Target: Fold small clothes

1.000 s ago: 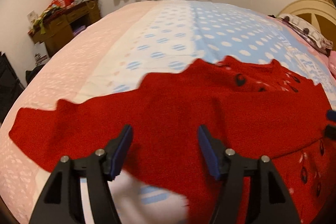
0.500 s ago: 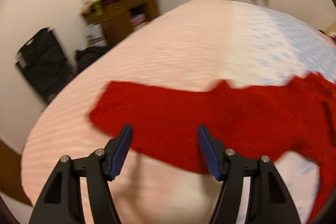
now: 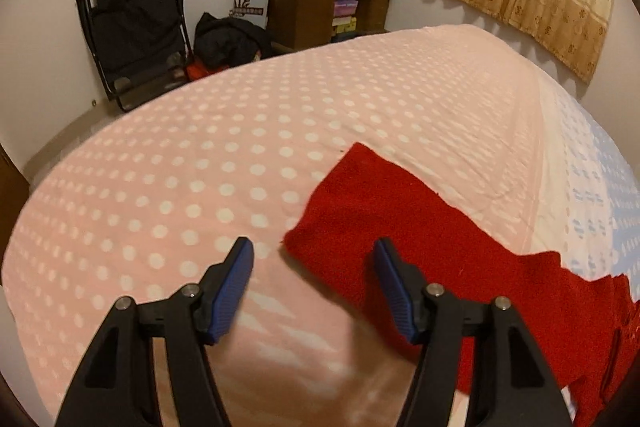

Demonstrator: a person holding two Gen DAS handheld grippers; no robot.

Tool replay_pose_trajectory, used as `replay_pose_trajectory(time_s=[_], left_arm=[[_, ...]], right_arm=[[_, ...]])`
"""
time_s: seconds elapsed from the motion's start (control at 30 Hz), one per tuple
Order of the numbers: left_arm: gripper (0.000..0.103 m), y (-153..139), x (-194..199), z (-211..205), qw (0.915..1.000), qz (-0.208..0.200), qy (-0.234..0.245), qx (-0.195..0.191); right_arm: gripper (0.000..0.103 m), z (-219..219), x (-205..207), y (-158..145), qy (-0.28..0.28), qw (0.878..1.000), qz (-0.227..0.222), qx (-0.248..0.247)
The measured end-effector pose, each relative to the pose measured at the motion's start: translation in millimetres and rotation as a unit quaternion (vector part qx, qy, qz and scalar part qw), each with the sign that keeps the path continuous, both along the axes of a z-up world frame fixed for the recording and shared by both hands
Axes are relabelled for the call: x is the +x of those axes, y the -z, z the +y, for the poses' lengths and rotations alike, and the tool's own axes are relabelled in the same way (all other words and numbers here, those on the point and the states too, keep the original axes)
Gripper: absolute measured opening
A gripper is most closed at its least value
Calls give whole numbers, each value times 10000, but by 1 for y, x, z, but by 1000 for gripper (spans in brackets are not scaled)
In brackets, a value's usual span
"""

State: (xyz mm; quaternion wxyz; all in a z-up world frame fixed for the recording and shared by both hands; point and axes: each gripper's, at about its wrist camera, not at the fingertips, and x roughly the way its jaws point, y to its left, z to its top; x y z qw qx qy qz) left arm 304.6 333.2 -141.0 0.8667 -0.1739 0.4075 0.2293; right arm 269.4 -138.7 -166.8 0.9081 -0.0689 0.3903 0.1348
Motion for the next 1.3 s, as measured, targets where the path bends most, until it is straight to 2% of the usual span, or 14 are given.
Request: replay_pose_trajectory(time_s=[0.1,0.13,0.2,0.23,0.27,0.4,0.63,0.93,1.1,1.3], left_arm=[[57,5,4,-2,9999,-145,10,-46],[47,2,1,-7,9998,-186,77,-72],[35,2,3,-9,9995,-237,171,-122],[20,2,5,-8,9993,-271,223,-152],[13,2,6,-8,9992,-281,246,-166],[10,-3,4,-2,9981,-391,269,-384],[10,-33,-9,-13,9938,-847,506,-515],[10,-78,-12,-53,9842,-1290,1054,-597],[10,-98,-15,-83,9756,-1526,1387,-754],[10,-120,-18,-136,9602,-1813,1899,-949]], right_arm=[[67,0,-1,1,2,10000,-31,-7],[67,-1,-1,1,1,10000,-32,23],[67,-2,-2,2,0,10000,-36,69],[67,-2,-3,2,1,10000,-41,74],[67,-2,-3,2,1,10000,-49,65],[67,-2,-3,2,0,10000,-57,77],[67,-3,-3,2,-3,9998,-67,161],[67,-19,-5,-5,78,9979,-136,623],[67,-40,-11,-17,285,9935,-104,1095],[67,-66,-30,-37,482,9906,-190,1266]])
